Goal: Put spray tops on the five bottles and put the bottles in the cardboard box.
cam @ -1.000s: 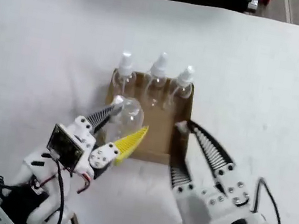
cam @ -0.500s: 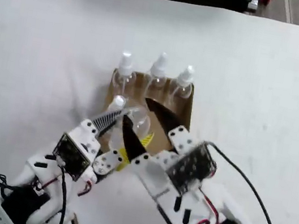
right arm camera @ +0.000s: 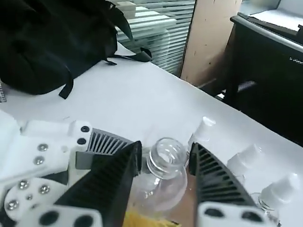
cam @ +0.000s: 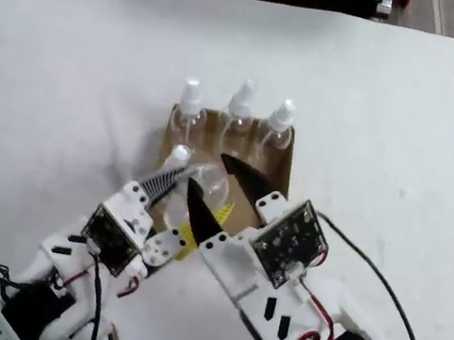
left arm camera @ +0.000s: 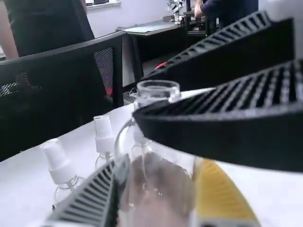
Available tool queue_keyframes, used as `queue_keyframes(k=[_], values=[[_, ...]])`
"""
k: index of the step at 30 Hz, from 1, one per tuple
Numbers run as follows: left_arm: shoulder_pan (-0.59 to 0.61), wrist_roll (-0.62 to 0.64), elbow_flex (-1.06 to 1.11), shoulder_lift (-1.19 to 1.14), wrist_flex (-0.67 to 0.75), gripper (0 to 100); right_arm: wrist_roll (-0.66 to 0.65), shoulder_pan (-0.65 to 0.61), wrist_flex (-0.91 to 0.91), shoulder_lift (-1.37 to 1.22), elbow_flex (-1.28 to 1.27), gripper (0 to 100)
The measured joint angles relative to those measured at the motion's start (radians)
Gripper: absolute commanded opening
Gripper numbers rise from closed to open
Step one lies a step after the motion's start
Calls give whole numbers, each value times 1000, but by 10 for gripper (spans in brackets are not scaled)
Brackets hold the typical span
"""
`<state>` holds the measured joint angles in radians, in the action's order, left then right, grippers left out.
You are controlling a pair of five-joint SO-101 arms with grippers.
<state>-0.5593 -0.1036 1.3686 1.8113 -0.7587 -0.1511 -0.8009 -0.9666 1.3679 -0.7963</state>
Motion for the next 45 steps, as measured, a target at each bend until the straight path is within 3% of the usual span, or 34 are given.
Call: queue_keyframes(k=[3, 9, 15, 21, 30, 45], values=[[-2, 0, 0, 0, 0, 22, 0, 14, -3, -2, 0, 142], [-3, 0, 0, 0, 0, 22, 0, 35, -3, -2, 3, 12], [-5, 0, 0, 0, 0, 25, 0, 48, -3, 0, 5, 16], [-2, 0, 0, 0, -11, 179, 2, 49, -3, 0, 5, 16], [25, 38, -35, 12, -135, 184, 2, 41, -3, -20, 3, 17], [-31, 44, -255, 0, -414, 208, -68, 37, -6, 2, 5, 17]])
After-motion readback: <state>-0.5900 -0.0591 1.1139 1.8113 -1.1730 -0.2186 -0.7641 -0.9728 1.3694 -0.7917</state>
